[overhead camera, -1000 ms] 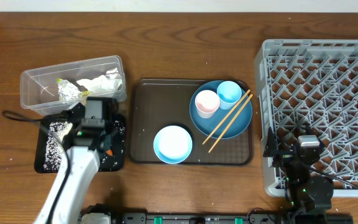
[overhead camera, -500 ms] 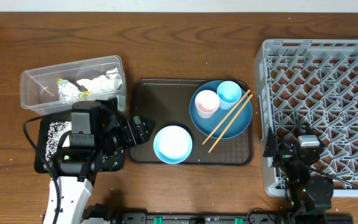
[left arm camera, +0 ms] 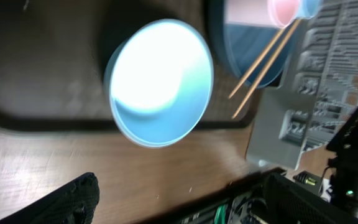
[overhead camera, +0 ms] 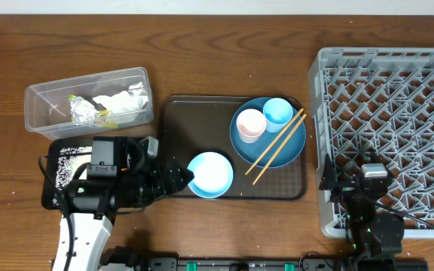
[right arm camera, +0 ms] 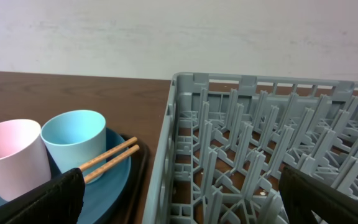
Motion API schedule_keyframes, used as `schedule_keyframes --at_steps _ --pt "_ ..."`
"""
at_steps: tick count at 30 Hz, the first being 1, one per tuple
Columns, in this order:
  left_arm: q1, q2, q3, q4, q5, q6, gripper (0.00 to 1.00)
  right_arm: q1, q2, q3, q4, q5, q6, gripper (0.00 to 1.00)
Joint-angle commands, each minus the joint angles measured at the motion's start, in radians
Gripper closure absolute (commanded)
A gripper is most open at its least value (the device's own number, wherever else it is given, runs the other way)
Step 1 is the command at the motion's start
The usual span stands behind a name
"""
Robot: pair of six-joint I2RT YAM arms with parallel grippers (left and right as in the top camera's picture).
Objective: Sort waste into correct bins and load items into the dishwasher rack
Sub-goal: 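Move the left gripper right over the light-blue bowl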
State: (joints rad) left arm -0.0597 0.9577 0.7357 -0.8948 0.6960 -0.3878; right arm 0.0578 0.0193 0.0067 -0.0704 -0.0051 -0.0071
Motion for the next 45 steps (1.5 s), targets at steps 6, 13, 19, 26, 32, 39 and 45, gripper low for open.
schedule_keyframes --at_steps 6,13,19,26,32,39,45 --pt "0.002 0.002 0.021 -0.024 -0.053 0.009 0.13 -0.011 0.001 -0.001 -0.004 -0.003 0.013 0.01" --pt "0.002 0.002 0.021 0.012 -0.095 0.010 0.12 -0.011 0.001 -0.001 -0.004 -0.003 0.013 0.01" --pt "0.002 0.002 0.021 0.129 -0.133 0.010 0.08 -0.011 0.001 -0.001 -0.004 -0.003 0.013 0.01" --pt "0.002 0.002 0.021 0.345 -0.156 0.010 0.05 -0.011 0.001 -0.001 -0.004 -0.003 0.013 0.01" --pt "0.002 0.002 0.021 0.403 -0.311 0.010 0.05 -0.011 0.001 -0.001 -0.004 -0.003 0.013 0.01" --pt "0.002 0.005 0.020 0.382 -0.402 0.010 0.05 -0.011 0.001 -0.001 -0.003 -0.004 0.014 0.01" --pt "0.002 0.059 0.018 0.385 -0.402 0.080 0.05 -0.011 0.001 0.002 0.007 -0.085 0.169 0.01"
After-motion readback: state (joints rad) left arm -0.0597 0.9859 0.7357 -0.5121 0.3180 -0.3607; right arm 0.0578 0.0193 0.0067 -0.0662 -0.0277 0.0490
